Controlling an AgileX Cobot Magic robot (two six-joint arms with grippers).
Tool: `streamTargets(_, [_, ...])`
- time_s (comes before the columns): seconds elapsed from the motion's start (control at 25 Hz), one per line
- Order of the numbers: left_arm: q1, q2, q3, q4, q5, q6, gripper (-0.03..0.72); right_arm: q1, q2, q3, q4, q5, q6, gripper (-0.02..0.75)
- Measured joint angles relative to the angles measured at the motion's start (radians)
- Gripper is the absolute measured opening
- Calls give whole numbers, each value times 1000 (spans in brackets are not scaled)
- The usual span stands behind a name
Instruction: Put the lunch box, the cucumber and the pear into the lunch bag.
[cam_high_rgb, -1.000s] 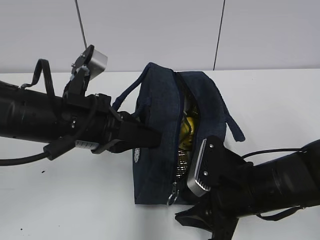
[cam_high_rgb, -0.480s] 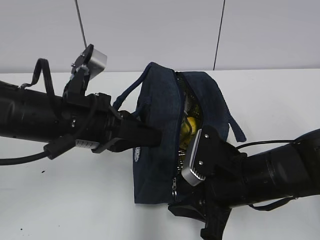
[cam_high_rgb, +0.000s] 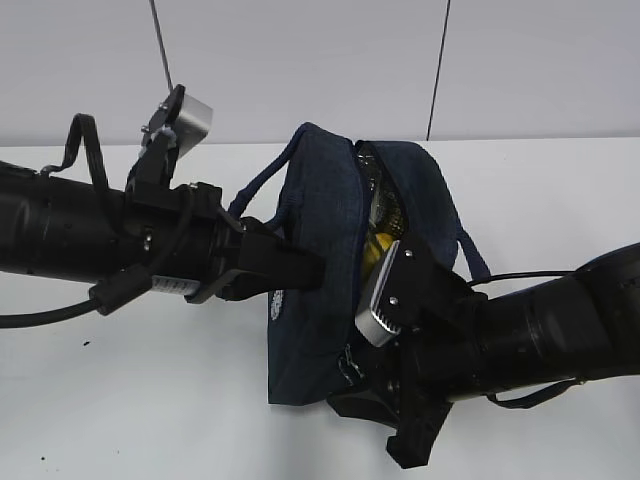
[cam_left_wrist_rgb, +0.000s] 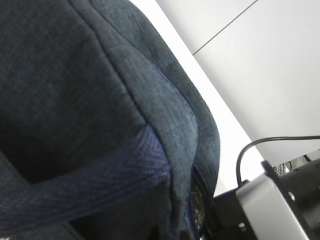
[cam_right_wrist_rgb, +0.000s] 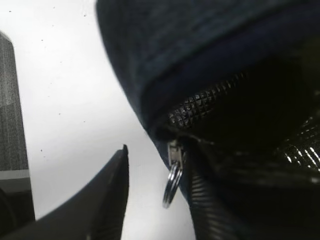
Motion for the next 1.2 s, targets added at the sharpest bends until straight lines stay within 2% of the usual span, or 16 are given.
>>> streamTargets(0.08, [0, 0, 0, 0, 0, 0, -15, 0, 0, -2, 0, -2, 3, 281])
streamTargets(0.28, [0, 0, 0, 0, 0, 0, -15, 0, 0, -4, 0, -13, 5, 85])
streamTargets(0.4, [0, 0, 0, 0, -6, 0, -15, 0, 0, -4, 0, -15, 7, 9])
streamTargets(0.72, [0, 0, 0, -7, -74, 0, -15, 0, 0, -4, -5, -18, 59, 6])
streamTargets(0.92, [-2, 0, 0, -9, -142, 0, -1, 0, -11, -4, -62, -18, 152, 6])
streamTargets(1.04, [-3, 0, 0, -8, -162, 0, 48, 0, -27, -4, -111, -18, 217, 6])
streamTargets(1.2, [-3, 0, 0, 11, -181, 0, 195, 0, -64, -4, -180, -18, 301, 6])
